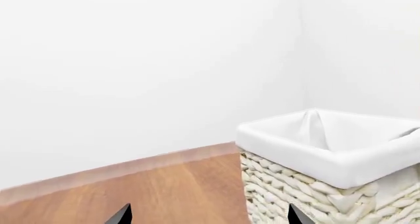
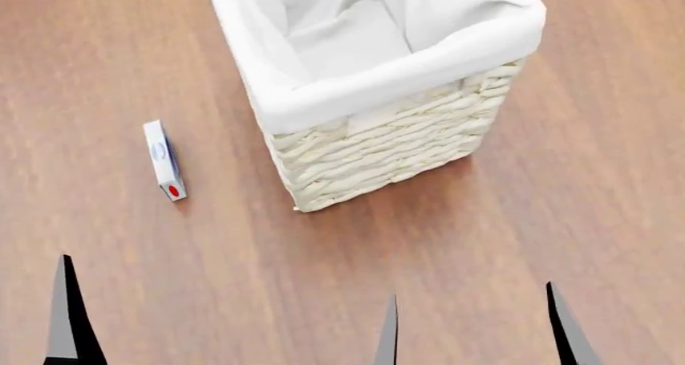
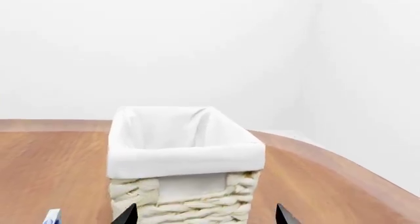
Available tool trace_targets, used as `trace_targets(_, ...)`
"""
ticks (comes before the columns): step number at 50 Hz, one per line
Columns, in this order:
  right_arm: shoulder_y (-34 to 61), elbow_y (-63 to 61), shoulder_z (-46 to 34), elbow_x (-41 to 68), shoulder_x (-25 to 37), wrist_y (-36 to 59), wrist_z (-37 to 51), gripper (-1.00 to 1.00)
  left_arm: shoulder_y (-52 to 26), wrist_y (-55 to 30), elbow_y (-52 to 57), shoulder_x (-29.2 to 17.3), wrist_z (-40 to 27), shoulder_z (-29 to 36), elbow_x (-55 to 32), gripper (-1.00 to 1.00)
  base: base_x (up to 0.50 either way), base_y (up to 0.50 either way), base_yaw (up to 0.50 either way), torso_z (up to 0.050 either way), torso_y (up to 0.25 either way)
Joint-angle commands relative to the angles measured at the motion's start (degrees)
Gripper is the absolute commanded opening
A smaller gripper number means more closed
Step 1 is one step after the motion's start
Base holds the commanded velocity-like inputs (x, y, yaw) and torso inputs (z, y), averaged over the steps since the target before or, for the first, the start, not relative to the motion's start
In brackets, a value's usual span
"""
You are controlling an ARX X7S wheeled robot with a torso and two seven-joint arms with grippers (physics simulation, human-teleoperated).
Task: Pick up the alphabet soup and the cream cheese box, and put them in the basket.
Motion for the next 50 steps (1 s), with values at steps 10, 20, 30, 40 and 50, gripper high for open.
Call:
trace_targets(10,-6.1,-0.3,-0.6,3.7,1.4,4.8,-0.1,1.0,-0.3,2.4,-5.9,0.4,-0.3,0.9,-0.2,1.0,0.0,0.0,0.0,0.0,0.0)
trace_targets(20,-6.6,-6.5,2.5,9.9,3.1,15.0,0.9,1.0,-0.3,2.4,-6.8,0.4,-0.4,1.4,0.0,1.0,0.0,0.0,0.0,0.0,0.0)
trace_targets(30,-5.3,-8.9,5.7,16.1,4.9,23.9,2.6,1.0,0.0,2.0,-6.4,0.1,-0.8,1.3,0.1,1.0,0.0,0.0,0.0,0.0,0.0)
trace_targets(40,-10.0,-5.7,6.0,19.2,5.8,24.9,2.8,1.0,-0.6,1.6,-7.2,0.2,-0.7,1.7,-0.1,1.0,0.0,0.0,0.0,0.0,0.0)
trace_targets(50,-10.2,-5.6,7.8,26.0,5.3,30.2,4.5,1.0,-0.9,2.5,-8.7,0.0,-0.5,1.8,-0.6,1.0,0.0,0.0,0.0,0.0,0.0)
